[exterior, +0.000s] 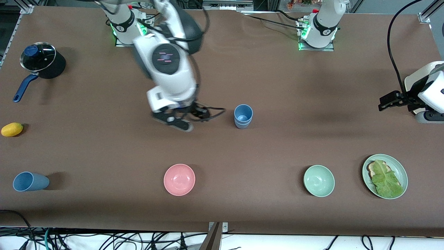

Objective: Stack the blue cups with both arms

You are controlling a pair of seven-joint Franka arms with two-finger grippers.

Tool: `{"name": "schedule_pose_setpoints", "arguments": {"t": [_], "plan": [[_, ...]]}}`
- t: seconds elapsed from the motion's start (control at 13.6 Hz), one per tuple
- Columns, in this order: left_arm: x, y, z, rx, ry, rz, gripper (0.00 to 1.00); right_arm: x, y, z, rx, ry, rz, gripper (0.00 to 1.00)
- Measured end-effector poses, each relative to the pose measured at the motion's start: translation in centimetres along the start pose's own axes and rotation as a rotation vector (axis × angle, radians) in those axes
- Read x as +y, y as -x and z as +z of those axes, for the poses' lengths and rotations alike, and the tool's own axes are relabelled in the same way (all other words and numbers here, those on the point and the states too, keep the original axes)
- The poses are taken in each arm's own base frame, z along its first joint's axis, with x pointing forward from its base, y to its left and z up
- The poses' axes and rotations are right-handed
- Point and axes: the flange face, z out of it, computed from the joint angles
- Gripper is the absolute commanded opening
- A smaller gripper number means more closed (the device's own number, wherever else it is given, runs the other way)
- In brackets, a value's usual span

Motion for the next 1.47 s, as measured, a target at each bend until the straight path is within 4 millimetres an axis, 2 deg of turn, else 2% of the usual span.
{"name": "schedule_pose_setpoints", "arguments": {"t": [0.15,0.29,0.51,0.59,0.73,0.95,1.1,1.47], "plan": [[0.1,0.0,0.4,-0.007,0.0,0.003,1.0,5.8,-3.6,-3.0,-0.029,0.04,-0.069,1.0],[0.1,0.1,0.5,-0.01,0.0,0.002,1.0,11.5,-7.0,-4.8,-0.049,0.076,-0.16,1.0],[0.0,0.1,0.5,-0.015,0.001,0.002,1.0,21.4,-11.8,-7.9,-0.105,-0.028,-0.192,1.0],[0.1,0.2,0.6,-0.023,0.001,0.002,1.0,25.0,-12.6,-9.1,-0.109,-0.051,-0.176,1.0],[0.0,0.3,0.7,-0.03,0.001,0.003,1.0,29.8,-11.9,-11.2,-0.108,-0.06,-0.141,1.0],[0.0,0.3,0.8,-0.033,0.002,0.003,1.0,33.5,-9.3,-12.5,-0.11,-0.038,-0.151,1.0],[0.0,0.3,0.9,-0.036,0.002,0.003,1.0,34.9,-9.1,-12.2,-0.115,-0.027,-0.169,1.0],[0.3,0.3,0.9,-0.038,0.002,0.008,1.0,34.0,-9.0,-12.0,-0.102,-0.002,-0.197,1.0]]}}
